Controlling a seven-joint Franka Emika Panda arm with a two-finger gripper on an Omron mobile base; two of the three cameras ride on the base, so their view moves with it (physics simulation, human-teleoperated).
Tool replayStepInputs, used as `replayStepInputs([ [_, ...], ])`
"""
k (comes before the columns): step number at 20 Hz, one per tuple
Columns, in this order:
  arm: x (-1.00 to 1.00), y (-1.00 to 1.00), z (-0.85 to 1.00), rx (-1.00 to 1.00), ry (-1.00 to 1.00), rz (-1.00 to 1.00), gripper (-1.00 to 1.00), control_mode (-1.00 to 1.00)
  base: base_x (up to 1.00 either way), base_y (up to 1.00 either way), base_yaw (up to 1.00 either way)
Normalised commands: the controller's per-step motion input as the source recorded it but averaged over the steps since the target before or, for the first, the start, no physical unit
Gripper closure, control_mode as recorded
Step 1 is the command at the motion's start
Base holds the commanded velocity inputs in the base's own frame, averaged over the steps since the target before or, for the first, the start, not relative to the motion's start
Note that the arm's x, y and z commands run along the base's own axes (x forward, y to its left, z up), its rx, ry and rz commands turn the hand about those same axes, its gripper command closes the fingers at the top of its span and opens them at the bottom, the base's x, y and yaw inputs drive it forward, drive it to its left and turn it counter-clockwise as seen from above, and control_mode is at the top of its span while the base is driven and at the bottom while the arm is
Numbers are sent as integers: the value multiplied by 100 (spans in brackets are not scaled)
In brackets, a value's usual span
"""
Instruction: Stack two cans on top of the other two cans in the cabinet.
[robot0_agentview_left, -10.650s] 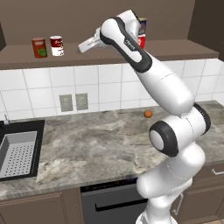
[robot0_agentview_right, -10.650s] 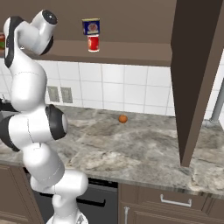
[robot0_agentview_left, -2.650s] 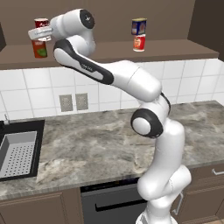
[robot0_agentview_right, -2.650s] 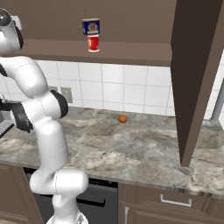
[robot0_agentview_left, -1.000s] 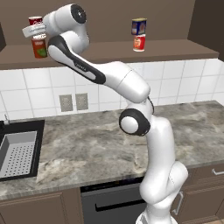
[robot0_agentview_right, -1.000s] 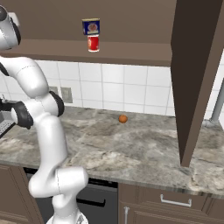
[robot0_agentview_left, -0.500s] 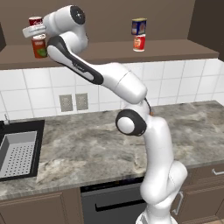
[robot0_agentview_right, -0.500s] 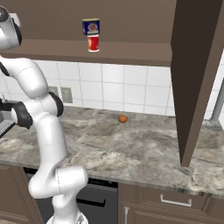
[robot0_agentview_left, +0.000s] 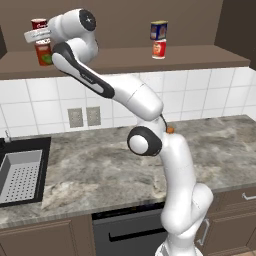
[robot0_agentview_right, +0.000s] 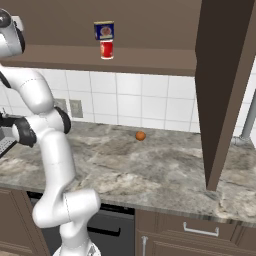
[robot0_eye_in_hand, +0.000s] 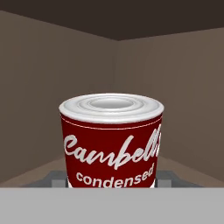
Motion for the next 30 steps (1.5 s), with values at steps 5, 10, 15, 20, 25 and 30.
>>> replayStepInputs([
  [5,6,5,0,0,0,0,100,-100,0,0,0],
  [10,0,0,0,-2,0,-1,100,-100,0,0,0],
  [15,0,1,-1,-2,0,-3,100,-100,0,0,0],
  [20,2,4,-5,0,0,-3,100,-100,0,0,0],
  [25,6,0,-4,0,0,0,100,-100,0,0,0],
  [30,7,0,-4,0,0,0,100,-100,0,0,0],
])
